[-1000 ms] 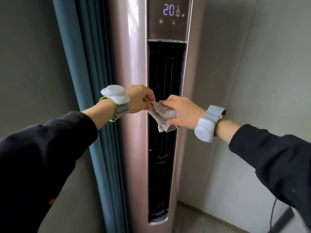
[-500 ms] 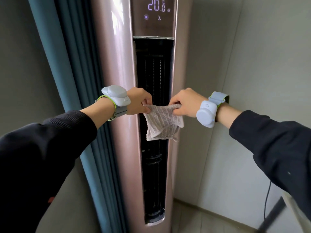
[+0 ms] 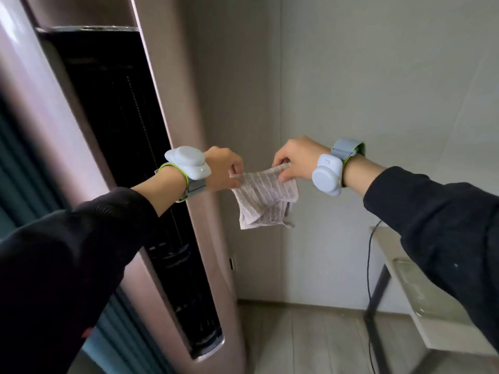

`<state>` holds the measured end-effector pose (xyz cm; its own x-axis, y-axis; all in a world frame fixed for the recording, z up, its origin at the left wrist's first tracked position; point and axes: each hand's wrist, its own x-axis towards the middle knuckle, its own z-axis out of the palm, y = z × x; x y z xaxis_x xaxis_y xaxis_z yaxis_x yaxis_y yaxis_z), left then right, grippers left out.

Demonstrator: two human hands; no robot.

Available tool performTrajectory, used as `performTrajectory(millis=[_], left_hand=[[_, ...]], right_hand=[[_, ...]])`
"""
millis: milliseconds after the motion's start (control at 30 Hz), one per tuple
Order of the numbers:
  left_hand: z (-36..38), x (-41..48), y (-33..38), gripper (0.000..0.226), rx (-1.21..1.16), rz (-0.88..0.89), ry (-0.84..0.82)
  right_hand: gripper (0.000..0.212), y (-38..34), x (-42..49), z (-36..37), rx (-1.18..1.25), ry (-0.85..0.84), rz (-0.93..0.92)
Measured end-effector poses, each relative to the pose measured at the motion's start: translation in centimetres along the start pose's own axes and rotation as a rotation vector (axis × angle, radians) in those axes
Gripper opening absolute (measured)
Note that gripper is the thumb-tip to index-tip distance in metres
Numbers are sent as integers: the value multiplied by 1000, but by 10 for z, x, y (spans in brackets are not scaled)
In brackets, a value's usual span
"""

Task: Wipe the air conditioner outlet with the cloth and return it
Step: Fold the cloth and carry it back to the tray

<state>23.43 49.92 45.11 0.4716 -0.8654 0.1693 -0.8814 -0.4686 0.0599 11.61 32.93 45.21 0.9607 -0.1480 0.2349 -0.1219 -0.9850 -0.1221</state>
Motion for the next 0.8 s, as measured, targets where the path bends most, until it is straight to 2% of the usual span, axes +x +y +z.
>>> performTrajectory(millis=[233,467,600,700,800], left_hand=[[90,93,127,19,-84,61,-121],[222,172,252,16,-158,144,-255],[287,195,301,17,-184,195,-319],[337,209,341,18,-200,218,-434],[374,217,363,17,-233,203,-470]], right_hand=[[29,154,-67,23,-33,-116,147],[28,313,-154,84,56,-235,351],[28,372,-195,125,102,-286,418],[34,417,-229,162,128,-362,497],[38,446,-248,186,134,-448,540]])
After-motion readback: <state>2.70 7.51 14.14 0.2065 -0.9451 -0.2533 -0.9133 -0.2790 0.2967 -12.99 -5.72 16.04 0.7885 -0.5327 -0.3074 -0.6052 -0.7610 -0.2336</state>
